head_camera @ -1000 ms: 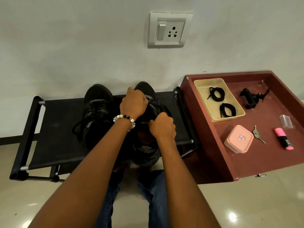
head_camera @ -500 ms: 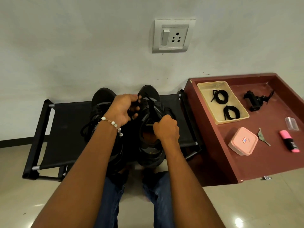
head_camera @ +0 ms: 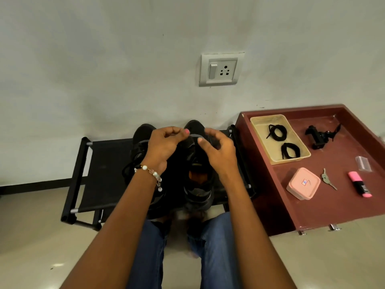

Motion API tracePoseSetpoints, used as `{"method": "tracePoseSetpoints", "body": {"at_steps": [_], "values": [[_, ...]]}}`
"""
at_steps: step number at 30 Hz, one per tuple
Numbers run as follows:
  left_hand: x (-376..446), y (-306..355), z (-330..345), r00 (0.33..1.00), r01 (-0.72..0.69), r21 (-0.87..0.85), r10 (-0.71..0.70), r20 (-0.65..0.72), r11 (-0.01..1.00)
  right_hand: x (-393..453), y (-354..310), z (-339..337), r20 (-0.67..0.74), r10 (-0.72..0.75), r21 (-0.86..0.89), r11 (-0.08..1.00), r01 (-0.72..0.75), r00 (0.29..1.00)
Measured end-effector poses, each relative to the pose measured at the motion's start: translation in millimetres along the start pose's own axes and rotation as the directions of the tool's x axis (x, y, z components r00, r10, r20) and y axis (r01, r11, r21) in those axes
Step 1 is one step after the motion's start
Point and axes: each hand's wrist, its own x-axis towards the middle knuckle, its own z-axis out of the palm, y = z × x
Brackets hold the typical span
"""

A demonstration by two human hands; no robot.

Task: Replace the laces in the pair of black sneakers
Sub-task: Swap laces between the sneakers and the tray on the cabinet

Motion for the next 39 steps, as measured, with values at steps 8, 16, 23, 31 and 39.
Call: {"method": "tracePoseSetpoints", "body": {"at_steps": [8,16,23,31,39], "values": [[-40.7,70.6,-16.3,0.996,0.085,-0.172,-0.083,0.019,0.981,-22.8,-73.0,9.3,0.259,-0.036,0.28,0.959,-0.039,0.965],[-71.2,94.3,-45.5,0.908,-0.356,0.615,0.415,0.051,0.703,-37.1,-118.8,-19.1,0.295,-0.153,-0.171,0.963,0.209,0.943],[-97.0,115.7,-53.0,0.971,-0.23,0.296,0.196,0.14,0.927,-35.8,-164.2,-42.0,0.32,-0.199,-0.281,0.914,0.294,0.926],[-112.2,138.4,-49.7,0.98,-0.195,0.194,0.183,0.081,0.961,-40.4,-190.0,-52.2,0.351,-0.283,-0.273,0.881,0.387,0.892],[-128.0,140.5,-47.9,0.98,-0.123,0.101,0.105,0.166,0.987,-44.1,-193.6,-55.2,0.365,-0.287,-0.264,0.88,0.394,0.886]]}}
